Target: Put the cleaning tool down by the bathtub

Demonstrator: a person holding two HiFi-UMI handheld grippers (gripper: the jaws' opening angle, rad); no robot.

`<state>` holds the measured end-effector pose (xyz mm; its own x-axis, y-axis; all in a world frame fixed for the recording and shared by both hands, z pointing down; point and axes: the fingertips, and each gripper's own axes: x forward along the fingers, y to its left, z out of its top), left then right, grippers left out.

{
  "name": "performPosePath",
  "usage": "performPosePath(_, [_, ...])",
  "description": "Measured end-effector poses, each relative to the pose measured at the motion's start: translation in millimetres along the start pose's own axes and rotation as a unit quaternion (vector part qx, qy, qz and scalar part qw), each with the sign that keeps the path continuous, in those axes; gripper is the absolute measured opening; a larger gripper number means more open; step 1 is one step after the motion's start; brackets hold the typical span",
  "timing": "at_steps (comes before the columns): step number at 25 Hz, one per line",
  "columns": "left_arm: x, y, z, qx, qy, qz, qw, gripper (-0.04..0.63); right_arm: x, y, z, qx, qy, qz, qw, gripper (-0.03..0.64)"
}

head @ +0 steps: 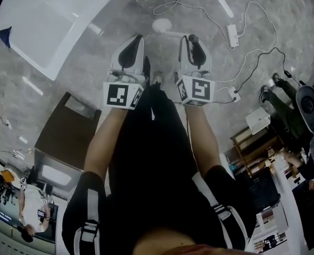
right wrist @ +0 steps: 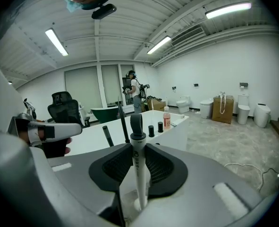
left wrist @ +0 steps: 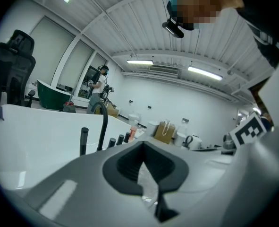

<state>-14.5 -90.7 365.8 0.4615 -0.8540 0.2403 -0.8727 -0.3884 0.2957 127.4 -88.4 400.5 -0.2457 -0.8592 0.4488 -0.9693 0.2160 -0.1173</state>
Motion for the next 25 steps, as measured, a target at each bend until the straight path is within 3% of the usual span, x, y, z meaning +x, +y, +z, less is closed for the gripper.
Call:
performPosePath(9, [28,34,-23,-0.006,0.002,0.002,1.0000,0.008,47,1,-26,0.010,0.004,-0.004,1.000,0.091])
performPosePath(25, [59,77,-93,-0.018,0.012,0.012,0.9997,0.008,121,-8,-114,-0.002,0.034,-0.014,0.999,0.091])
